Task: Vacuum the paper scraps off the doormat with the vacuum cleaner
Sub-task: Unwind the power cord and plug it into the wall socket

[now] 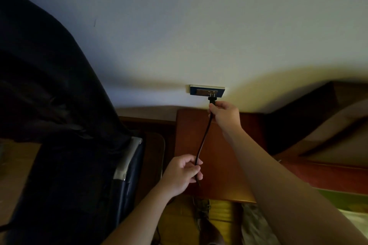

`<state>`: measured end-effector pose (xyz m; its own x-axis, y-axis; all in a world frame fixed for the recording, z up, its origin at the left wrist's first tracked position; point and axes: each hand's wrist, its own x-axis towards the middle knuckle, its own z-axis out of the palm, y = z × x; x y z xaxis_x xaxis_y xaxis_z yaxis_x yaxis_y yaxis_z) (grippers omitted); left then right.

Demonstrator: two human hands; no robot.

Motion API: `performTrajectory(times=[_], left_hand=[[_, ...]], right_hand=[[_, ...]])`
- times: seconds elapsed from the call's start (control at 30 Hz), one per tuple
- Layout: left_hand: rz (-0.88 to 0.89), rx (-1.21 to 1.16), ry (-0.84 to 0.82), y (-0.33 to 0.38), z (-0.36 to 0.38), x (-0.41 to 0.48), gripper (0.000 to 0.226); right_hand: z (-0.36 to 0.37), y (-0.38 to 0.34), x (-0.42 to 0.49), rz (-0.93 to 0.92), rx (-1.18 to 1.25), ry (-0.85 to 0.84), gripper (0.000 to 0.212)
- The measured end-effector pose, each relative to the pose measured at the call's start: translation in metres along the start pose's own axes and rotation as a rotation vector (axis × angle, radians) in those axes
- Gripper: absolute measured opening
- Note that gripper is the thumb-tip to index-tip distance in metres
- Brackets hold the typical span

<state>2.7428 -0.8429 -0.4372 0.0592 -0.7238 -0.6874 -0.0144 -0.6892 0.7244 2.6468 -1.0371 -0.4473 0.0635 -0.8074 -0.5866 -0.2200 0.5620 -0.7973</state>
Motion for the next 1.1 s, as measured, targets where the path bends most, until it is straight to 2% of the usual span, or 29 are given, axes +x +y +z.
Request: performTrajectory(times=[0.43, 0.63, 0.77, 0.9, 1.1], left_hand=[[-0.005, -0.032, -0.012, -0.003, -0.001, 0.031, 0.012], [0.004, -0.042, -0.005, -0.006, -0.001, 0.037, 0.012], [0.015, -0.037, 0.001, -0.008, -0.002, 0.037, 0.012], [0.023, -0.026, 0.006, -0.01, -0.006, 0.037, 0.013], [0.027, -0.023, 0.033, -0.009, -0.01, 0.042, 0.013]], right_hand=[[0.009, 0.014, 0.036, 0.018, 0.019, 0.028, 0.017], [0.011, 0.018, 0.043, 0.016, 0.102, 0.047, 0.015], [0.015, 0.019, 0.043, 0.088, 0.219, 0.052, 0.003], [0.021, 0.019, 0.047, 0.145, 0.322, 0.078, 0.008], [0.025, 0.019, 0.049, 0.141, 0.33, 0.132, 0.012]])
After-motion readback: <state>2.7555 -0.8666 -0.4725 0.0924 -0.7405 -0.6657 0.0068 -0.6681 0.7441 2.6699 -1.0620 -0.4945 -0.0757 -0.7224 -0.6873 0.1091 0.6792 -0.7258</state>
